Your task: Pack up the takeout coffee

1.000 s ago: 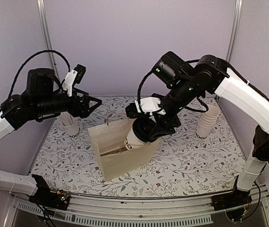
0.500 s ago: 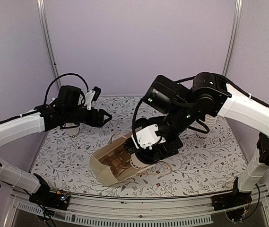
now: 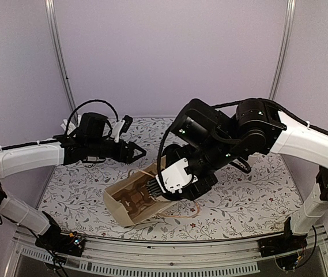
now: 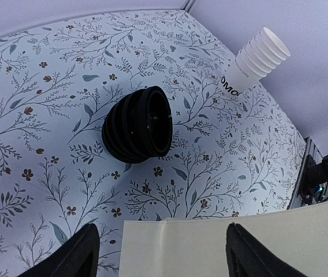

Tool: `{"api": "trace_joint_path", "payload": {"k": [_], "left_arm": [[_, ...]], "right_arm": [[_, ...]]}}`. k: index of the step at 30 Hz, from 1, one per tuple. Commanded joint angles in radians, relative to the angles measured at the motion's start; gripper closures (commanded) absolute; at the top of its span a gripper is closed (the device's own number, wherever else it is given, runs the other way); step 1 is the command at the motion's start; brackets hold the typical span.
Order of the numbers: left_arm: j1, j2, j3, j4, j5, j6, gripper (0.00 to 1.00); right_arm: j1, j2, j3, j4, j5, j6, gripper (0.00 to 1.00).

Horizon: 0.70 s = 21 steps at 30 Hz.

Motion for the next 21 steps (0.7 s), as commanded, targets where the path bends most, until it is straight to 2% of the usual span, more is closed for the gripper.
{"api": "trace_joint_path", "payload": {"k": [1, 9, 15, 21], "left_arm": [[-0.012, 0.021, -0.014, 0.056, 0.044, -0.012, 0.23], [-0.023, 0.097, 0.012, 0.134, 0.147, -0.023, 0.23], [-0.033, 0.142, 0.039, 0.19, 0.205, -0.024, 0.24], [-0.062, 0.187, 0.083, 0.221, 0.22, -0.032, 0.25]], "right_arm": [[0.012, -0.004, 0.05, 0.044, -0.039, -0.024, 0.53], [0.012, 0.031, 0.09, 0.166, 0.073, -0.014, 0.53], [0.013, 0.044, 0.097, 0.116, 0.037, 0.009, 0.52], [0.032, 0.085, 0.099, 0.062, 0.082, 0.019, 0.52]]}}
